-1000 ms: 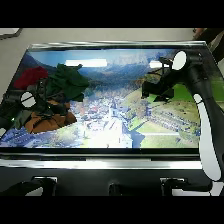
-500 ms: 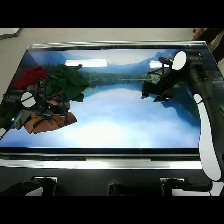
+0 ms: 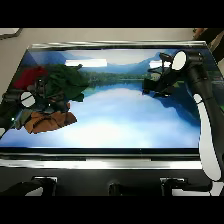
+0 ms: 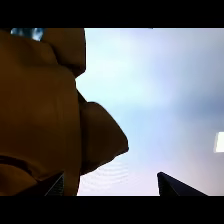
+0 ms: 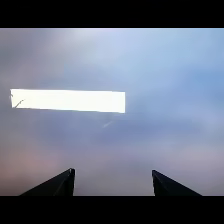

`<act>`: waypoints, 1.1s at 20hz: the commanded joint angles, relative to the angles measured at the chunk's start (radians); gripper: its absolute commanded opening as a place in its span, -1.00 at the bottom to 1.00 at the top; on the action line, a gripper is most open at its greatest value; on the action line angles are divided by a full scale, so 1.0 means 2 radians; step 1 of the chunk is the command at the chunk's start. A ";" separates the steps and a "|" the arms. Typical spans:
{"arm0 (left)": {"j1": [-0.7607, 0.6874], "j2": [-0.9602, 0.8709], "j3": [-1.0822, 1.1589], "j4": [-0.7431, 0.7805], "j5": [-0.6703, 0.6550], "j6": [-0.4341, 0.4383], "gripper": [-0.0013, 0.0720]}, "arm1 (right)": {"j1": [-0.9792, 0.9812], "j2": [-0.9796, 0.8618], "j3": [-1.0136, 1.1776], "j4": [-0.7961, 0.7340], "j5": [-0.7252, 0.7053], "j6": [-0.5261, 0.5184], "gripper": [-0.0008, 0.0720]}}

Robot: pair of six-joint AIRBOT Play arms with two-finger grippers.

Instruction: Fold the shirts.

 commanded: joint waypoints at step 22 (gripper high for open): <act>0.249 -0.110 -0.093 -0.248 0.131 -0.044 -0.06 | 0.000 0.001 0.000 -0.014 0.018 -0.050 0.55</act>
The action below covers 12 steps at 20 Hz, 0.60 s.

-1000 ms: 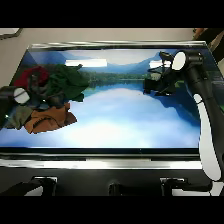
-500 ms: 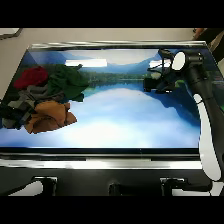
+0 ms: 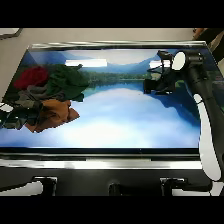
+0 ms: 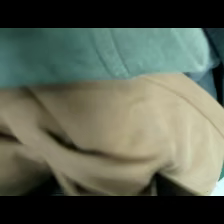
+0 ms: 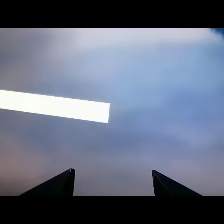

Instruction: Fold the shirts.

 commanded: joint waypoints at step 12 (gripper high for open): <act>-0.189 0.308 0.039 -0.118 -0.036 0.166 -0.89 | 0.000 0.141 0.000 -0.140 0.045 -0.016 0.54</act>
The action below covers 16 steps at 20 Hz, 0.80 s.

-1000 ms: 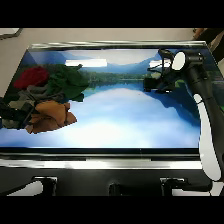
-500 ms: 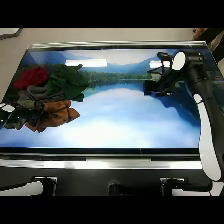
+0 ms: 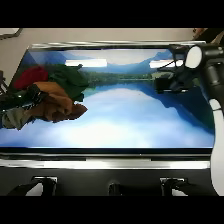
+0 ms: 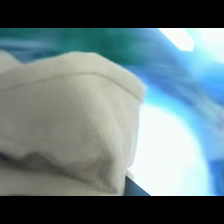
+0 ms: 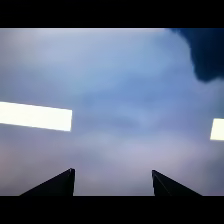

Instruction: Fold the shirts.

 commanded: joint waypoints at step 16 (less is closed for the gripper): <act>-0.513 -0.198 0.026 -0.077 0.134 0.006 -0.89 | 0.000 0.271 0.000 -0.096 -0.002 0.017 0.54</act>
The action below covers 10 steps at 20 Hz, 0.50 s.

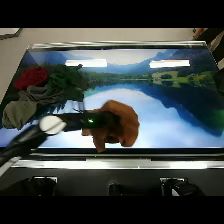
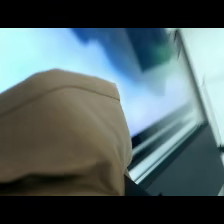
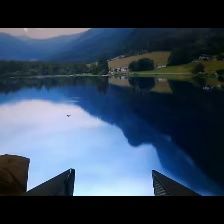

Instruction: Fold the shirts.

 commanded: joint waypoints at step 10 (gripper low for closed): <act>0.103 -0.135 0.184 0.223 -0.248 -0.002 0.98 | 0.000 -0.150 -0.063 0.074 0.113 -0.010 0.56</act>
